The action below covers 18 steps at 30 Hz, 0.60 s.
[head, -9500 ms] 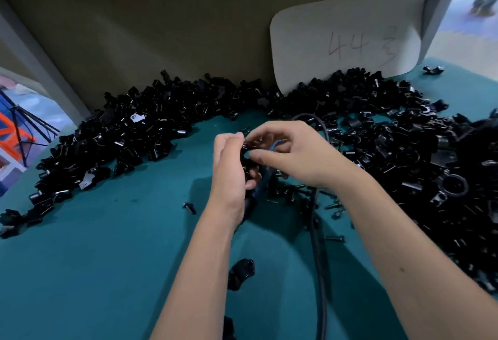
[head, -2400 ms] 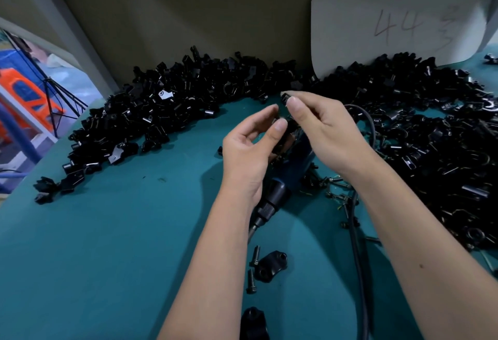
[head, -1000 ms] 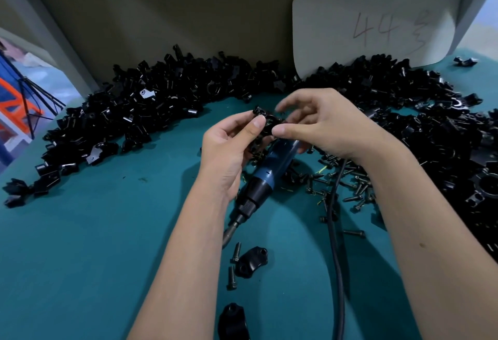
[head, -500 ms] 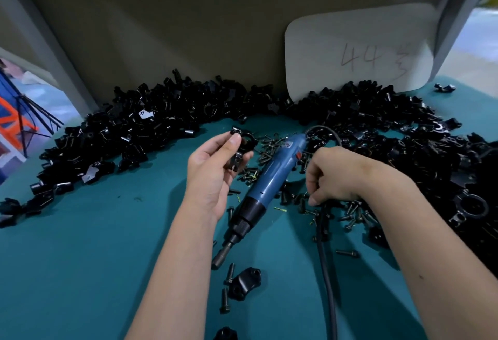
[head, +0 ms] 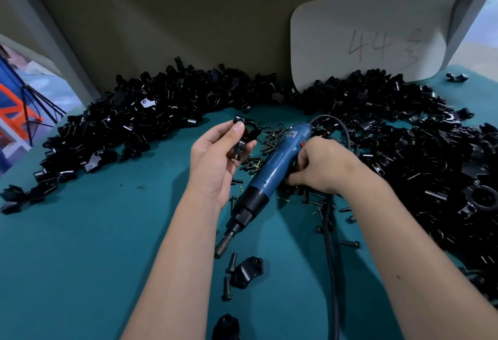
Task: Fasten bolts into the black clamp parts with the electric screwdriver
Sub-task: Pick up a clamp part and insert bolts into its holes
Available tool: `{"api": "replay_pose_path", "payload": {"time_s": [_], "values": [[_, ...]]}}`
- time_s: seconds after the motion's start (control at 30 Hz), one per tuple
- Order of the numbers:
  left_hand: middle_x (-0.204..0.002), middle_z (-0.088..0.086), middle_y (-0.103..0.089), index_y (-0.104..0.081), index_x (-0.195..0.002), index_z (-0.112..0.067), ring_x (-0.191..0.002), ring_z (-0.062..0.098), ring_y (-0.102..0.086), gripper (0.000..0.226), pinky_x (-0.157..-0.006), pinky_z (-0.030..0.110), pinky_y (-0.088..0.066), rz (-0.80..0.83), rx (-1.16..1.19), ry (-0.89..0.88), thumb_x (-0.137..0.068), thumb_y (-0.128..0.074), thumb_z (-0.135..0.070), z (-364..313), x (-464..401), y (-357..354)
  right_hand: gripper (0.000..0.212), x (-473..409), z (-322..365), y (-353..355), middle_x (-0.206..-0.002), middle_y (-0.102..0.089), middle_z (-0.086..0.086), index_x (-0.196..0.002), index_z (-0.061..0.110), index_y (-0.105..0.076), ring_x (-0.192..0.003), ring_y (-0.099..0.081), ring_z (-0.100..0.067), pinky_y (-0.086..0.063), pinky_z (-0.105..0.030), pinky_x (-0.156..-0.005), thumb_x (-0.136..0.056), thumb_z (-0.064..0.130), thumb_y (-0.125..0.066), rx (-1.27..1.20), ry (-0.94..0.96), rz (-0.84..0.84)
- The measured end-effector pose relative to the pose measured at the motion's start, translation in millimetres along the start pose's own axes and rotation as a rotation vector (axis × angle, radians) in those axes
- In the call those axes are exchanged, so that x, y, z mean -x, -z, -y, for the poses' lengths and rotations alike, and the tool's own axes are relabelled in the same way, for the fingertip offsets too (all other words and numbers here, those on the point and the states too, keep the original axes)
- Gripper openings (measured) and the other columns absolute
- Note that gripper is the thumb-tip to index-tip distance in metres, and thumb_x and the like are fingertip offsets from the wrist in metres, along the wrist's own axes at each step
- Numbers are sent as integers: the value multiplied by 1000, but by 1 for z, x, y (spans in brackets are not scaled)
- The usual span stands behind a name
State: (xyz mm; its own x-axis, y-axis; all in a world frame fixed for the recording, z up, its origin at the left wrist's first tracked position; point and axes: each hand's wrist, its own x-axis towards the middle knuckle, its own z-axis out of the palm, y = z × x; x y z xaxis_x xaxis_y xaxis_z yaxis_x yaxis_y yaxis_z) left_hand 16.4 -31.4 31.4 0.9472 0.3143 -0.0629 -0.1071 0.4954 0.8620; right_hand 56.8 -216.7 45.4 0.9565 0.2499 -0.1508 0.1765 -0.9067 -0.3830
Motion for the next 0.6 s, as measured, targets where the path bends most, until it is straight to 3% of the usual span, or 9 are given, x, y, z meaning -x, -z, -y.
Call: {"api": "replay_pose_path", "payload": {"time_s": [0.13, 0.27, 0.43, 0.53, 0.6], "values": [[-98, 11, -75, -74, -105, -4, -77, 21, -74, 13, -70, 23, -61, -11, 2, -9, -92, -73, -7, 1, 0, -1, 28, 0, 4, -3, -69, -63, -5, -86, 0, -74, -60, -55, -20, -41, -27, -53, -89, 27, -81, -15, 10, 85], [-100, 13, -75, -74, -104, -4, -77, 23, -75, 12, -71, 24, -61, -8, -4, -4, -92, -73, -6, 0, -1, 1, 18, 7, -6, 14, -82, -72, -1, -79, 16, -72, -74, -66, -18, -45, -24, -56, -95, 24, -75, -52, 82, 75], [-96, 11, -78, -73, -103, -6, -83, 24, -76, 10, -72, 23, -59, 72, 11, 26, -94, -72, -8, 3, 2, -3, 18, 23, -14, 31, -80, -64, 9, -84, 28, -73, -68, -62, -12, -48, -25, -58, -90, 12, -76, 83, 115, 182], [-98, 12, -78, -72, -102, -7, -84, 24, -75, 10, -73, 23, -59, 97, -11, 30, -93, -72, -8, 5, 5, -6, 14, 26, -8, 31, -94, -76, 2, -88, 19, -80, -86, -71, -17, -61, -31, -76, -93, 7, -72, 188, 85, 148], [-100, 13, -77, -72, -102, -8, -84, 24, -75, 9, -73, 23, -59, 97, -22, 30, -93, -72, -8, 6, 6, -7, 8, 28, -5, 30, -96, -79, -6, -94, 8, -79, -82, -76, -21, -64, -35, -77, -93, 15, -78, 202, 39, 184]]}}
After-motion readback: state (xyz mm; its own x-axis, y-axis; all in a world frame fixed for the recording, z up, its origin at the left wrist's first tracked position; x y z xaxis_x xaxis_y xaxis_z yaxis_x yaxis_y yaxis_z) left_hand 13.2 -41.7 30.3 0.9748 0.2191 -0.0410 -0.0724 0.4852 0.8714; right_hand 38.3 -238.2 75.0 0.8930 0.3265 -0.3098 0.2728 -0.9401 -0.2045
